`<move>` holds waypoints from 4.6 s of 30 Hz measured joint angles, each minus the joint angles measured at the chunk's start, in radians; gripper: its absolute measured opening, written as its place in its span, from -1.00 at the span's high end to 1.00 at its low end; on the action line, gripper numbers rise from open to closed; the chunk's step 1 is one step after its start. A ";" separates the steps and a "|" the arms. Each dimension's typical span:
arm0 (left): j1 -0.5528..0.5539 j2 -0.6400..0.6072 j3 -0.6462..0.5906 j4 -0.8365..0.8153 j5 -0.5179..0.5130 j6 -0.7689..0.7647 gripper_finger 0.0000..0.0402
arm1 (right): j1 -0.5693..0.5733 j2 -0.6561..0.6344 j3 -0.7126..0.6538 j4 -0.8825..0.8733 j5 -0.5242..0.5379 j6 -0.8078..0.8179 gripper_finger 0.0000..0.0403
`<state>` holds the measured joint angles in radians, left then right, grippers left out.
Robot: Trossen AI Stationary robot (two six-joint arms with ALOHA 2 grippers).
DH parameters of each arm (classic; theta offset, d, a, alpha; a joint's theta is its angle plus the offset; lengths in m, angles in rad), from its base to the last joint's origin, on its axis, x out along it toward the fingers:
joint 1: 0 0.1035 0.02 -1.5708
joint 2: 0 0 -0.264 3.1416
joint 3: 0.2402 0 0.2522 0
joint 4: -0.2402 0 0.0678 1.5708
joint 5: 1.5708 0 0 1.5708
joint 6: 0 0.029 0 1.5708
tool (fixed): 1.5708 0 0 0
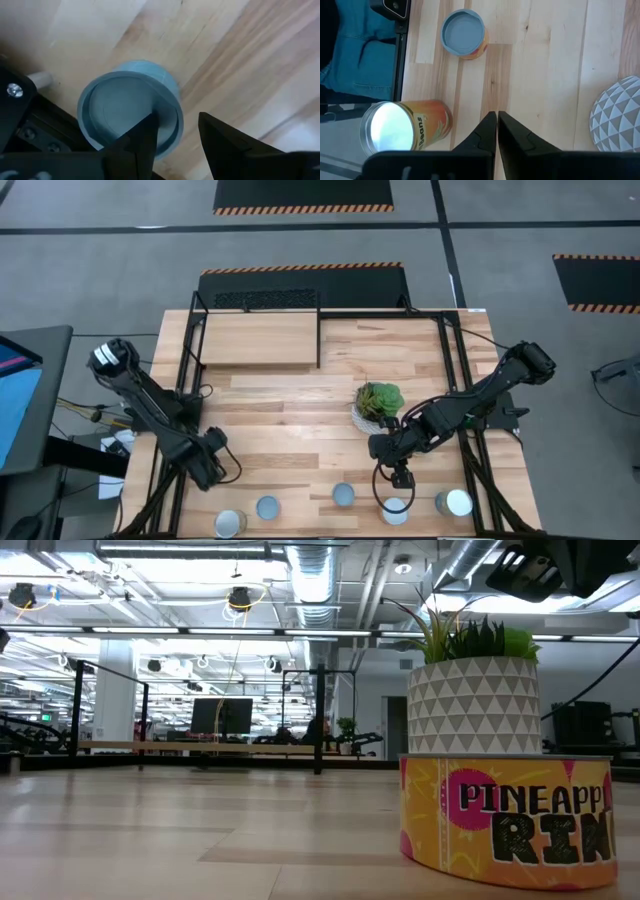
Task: Pick and place cans onto a shelf
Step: Put the blue canned good on the shelf, then adjust the canned goods
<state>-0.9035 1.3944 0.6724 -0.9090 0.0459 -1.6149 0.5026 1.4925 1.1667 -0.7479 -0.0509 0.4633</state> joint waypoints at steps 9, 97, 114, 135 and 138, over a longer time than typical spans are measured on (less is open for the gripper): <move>0.061 0.020 0.000 -0.010 0.017 0.027 0.74 | 0.000 0.000 0.000 0.000 0.000 0.000 0.79; 1.437 0.731 1.548 -0.663 -0.096 1.943 0.73 | 0.132 0.000 -0.001 -0.051 -0.008 0.123 0.79; 1.227 0.501 1.567 -0.662 -0.083 1.775 0.73 | 0.153 -0.001 -0.028 -0.534 0.162 0.537 0.79; 1.120 0.104 0.989 -0.627 -0.118 1.613 0.73 | 0.173 0.040 -0.198 -0.427 0.158 0.670 0.82; 1.114 0.090 0.958 -0.603 -0.118 1.606 0.73 | 0.157 0.089 -0.199 -0.400 0.154 0.640 0.89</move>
<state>0.2107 1.4844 1.6300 -1.5121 -0.0725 -0.0090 0.6591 1.5816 0.9681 -1.1475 0.1027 1.1036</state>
